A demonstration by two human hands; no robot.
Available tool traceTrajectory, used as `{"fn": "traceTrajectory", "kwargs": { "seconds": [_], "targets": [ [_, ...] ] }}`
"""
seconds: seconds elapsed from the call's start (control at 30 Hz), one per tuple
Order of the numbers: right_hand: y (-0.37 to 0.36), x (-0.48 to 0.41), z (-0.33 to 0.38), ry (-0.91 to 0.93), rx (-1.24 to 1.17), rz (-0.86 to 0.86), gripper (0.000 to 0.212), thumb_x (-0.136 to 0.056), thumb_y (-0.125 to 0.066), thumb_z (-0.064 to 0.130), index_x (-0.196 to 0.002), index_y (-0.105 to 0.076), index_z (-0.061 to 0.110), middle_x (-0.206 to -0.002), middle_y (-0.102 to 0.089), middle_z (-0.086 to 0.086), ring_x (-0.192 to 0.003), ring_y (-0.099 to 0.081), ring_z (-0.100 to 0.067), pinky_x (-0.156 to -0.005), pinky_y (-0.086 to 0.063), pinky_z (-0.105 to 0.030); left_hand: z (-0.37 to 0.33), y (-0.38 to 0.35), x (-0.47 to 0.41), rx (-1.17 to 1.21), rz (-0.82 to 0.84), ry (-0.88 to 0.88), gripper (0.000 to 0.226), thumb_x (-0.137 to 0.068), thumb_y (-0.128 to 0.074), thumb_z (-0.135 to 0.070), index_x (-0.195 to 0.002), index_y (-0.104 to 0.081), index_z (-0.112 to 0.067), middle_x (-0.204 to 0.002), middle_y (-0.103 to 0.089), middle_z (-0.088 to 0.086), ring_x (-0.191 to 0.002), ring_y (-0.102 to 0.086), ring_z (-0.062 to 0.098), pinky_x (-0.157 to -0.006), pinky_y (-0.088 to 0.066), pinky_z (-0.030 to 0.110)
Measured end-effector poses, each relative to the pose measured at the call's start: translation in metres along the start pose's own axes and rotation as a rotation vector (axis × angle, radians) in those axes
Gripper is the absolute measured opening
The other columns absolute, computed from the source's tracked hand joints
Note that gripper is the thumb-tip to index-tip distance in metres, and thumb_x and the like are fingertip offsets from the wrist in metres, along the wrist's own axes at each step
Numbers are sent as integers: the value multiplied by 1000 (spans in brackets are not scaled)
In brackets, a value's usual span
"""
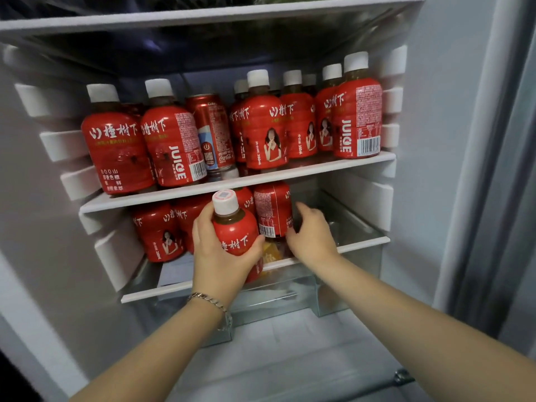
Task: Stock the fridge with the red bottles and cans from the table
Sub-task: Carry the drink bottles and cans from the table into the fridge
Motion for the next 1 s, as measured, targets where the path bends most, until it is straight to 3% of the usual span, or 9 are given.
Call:
{"fn": "traceTrajectory", "kwargs": {
  "seconds": [0.07,0.13,0.3,0.43,0.5,0.57,0.7,0.83,1.0],
  "targets": [
    [7,22,11,107,-315,7,48,-88,-59,10,-132,-47,25,-131,-48,2,-119,-49,-10,-106,-39,-28,1,0,0,41,17,27,79,-65,-83,-14,-123,-33,-33,-121,-41,-10,-108,-42,0,-87,-34,1],
    [3,40,26,187,-482,203,56,-84,-60,3,-128,-42,34,-131,-47,4,-119,-48,-5,-105,-43,-30,-2,-6,-1,101,94,33,75,-65,-82,-13,-116,-35,-40,-116,-45,-14,-106,-47,3,-86,-39,9],
    [-1,49,44,223,-425,539,89,-77,-68,-2,-139,-19,38,-124,-43,12,-110,-51,-3,-85,-48,-14,-22,-36,-1,189,348,16,67,-72,-76,-9,-116,-34,-37,-112,-46,-20,-99,-51,-11,-79,-45,3],
    [22,41,33,213,-361,284,86,-66,-83,14,-128,-30,41,-112,-50,23,-101,-56,2,-78,-47,-9,-19,-61,1,130,592,34,35,-93,-38,-47,-126,-26,-46,-136,-36,-6,-127,-38,9,-108,-32,26],
    [33,40,28,217,-322,165,82,-63,-84,15,-121,-33,42,-107,-52,23,-97,-58,1,-78,-46,-11,-21,-63,-1,-9,607,-117,46,-91,-22,-52,-134,-27,-39,-142,-32,-6,-132,-27,3,-110,-14,11],
    [46,36,20,184,-279,53,80,-62,-84,18,-119,-34,42,-106,-54,18,-95,-58,-4,-79,-46,-15,-22,-61,-4,-210,566,-262,49,-93,-25,-39,-138,-37,-22,-143,-36,-1,-132,-26,5,-111,-12,11],
    [62,25,4,78,-100,-81,85,-62,-82,29,-131,-32,34,-115,-53,5,-97,-55,-13,-79,-46,-25,-32,-75,-15,-652,426,-530,47,-89,-47,-16,-135,-46,-13,-145,-37,11,-137,-30,30,-113,-25,47],
    [63,22,-2,20,47,-154,90,-62,-80,39,-135,-27,34,-119,-52,-1,-101,-58,-22,-81,-53,-36,-13,-96,-36,-965,482,-345,57,-94,-41,-45,-146,-18,-39,-154,-7,6,-143,-2,26,-115,0,41],
    [65,10,-13,3,115,-200,91,-68,-78,44,-140,-23,30,-123,-48,-5,-104,-57,-25,-81,-50,-37,2,-106,-40,-1103,485,-404,70,-87,-48,-57,-146,-14,-41,-153,-8,11,-142,-8,29,-114,5,48]
  ]
}}
Point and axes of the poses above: each hand's wrist, its own x-axis away from the middle knuckle, its own y-axis out of the back of the hand, z = x × y, the point moved 8 cm from there along -x, towards the middle knuckle
